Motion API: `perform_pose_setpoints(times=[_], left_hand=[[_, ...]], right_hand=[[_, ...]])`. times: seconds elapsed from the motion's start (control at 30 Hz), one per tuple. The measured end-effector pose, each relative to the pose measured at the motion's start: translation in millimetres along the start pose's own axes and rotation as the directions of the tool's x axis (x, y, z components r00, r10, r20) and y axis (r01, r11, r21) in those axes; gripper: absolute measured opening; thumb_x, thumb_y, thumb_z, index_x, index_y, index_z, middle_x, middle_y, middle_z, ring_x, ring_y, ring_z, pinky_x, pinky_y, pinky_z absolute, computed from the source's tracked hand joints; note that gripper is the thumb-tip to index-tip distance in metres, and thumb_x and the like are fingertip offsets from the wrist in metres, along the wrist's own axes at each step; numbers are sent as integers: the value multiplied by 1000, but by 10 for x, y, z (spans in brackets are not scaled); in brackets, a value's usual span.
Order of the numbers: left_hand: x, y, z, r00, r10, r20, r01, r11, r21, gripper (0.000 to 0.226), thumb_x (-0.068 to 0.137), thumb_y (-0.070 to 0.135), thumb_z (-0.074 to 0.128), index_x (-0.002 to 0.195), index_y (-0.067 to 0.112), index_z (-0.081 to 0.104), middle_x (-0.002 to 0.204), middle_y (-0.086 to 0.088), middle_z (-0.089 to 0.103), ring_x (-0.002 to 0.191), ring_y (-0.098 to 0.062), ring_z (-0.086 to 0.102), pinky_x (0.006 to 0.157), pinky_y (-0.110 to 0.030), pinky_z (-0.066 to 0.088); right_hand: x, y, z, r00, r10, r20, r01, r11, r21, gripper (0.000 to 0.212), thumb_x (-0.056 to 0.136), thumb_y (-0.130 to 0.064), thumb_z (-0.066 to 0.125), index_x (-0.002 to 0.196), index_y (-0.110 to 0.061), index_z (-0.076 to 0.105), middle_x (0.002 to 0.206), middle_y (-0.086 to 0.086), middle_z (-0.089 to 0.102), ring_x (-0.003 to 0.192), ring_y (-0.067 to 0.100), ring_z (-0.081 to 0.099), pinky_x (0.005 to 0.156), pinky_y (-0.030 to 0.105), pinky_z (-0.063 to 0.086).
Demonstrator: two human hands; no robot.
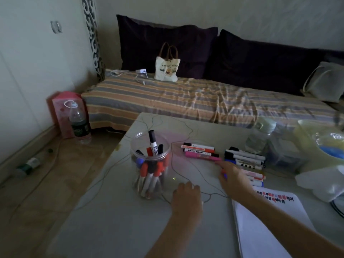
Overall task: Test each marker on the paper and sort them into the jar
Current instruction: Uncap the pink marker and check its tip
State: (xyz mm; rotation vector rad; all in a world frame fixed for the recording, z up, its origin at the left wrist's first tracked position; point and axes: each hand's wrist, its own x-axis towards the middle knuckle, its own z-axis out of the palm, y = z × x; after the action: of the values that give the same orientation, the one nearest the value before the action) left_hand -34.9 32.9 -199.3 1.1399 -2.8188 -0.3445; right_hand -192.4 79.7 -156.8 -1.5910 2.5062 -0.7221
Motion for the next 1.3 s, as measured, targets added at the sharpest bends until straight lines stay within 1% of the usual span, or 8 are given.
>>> perform_pose_setpoints(times=[0.13,0.27,0.4,0.57,0.7,0.87,1.1,1.3], left_hand=[[82,-41,57,996,1,-84,-5,999,-54,37,95,30,54,130,18,52,133,-3,47,126,-24,39,102,-38,39],[90,-58,73,996,-10,-92,2,996,-84,32,76,30,76,106,19,69,109,-1,61,107,-24,57,82,-39,51],[133,-67,48,996,-6,-90,1,999,-49,34,51,37,88,78,22,74,84,4,63,82,-19,62,59,-32,53],[124,-45,33,990,10,-138,-15,999,-36,29,86,26,64,113,15,64,116,-4,56,112,-25,49,88,-38,47],[112,-44,7,998,-4,-61,1,999,-54,34,88,28,60,120,17,60,126,-4,52,120,-26,46,95,-37,45],[117,-11,-65,996,-51,-76,29,964,-263,39,96,34,49,134,22,49,134,-2,49,125,-22,43,102,-33,39],[111,371,-265,969,-52,-241,-150,653,-743,36,96,35,54,130,25,49,120,11,56,101,-4,59,86,-19,49],[63,647,-230,998,-55,10,28,334,-942,17,89,15,67,105,17,62,98,-2,71,85,-12,71,77,-24,58]], right_hand=[[469,-57,252,990,-66,128,83,988,-131,63,87,1,45,146,-20,36,150,3,40,137,23,39,112,39,34],[656,-58,395,960,80,268,9,949,-315,74,92,-4,41,155,-22,7,161,-3,16,149,14,9,121,49,5],[507,-64,466,999,14,50,8,910,-414,59,92,-20,51,146,-25,28,141,-2,45,130,22,40,111,48,27],[398,-38,542,999,6,51,18,890,-456,36,93,-43,57,128,-34,57,135,-4,43,125,20,37,104,42,31],[339,-167,388,987,-137,-87,131,989,-72,20,96,-35,56,110,-23,63,113,-5,59,105,11,53,94,35,39],[-45,-288,-293,987,-72,-145,138,842,522,7,100,-21,48,102,-21,55,72,0,63,54,10,57,48,22,48],[-804,414,-378,937,233,260,-338,796,502,14,99,-16,51,98,-24,63,76,3,65,55,11,50,47,21,38],[-974,561,-440,973,80,216,-162,906,391,18,96,-21,56,100,-37,62,74,-5,68,54,0,55,50,14,41]])
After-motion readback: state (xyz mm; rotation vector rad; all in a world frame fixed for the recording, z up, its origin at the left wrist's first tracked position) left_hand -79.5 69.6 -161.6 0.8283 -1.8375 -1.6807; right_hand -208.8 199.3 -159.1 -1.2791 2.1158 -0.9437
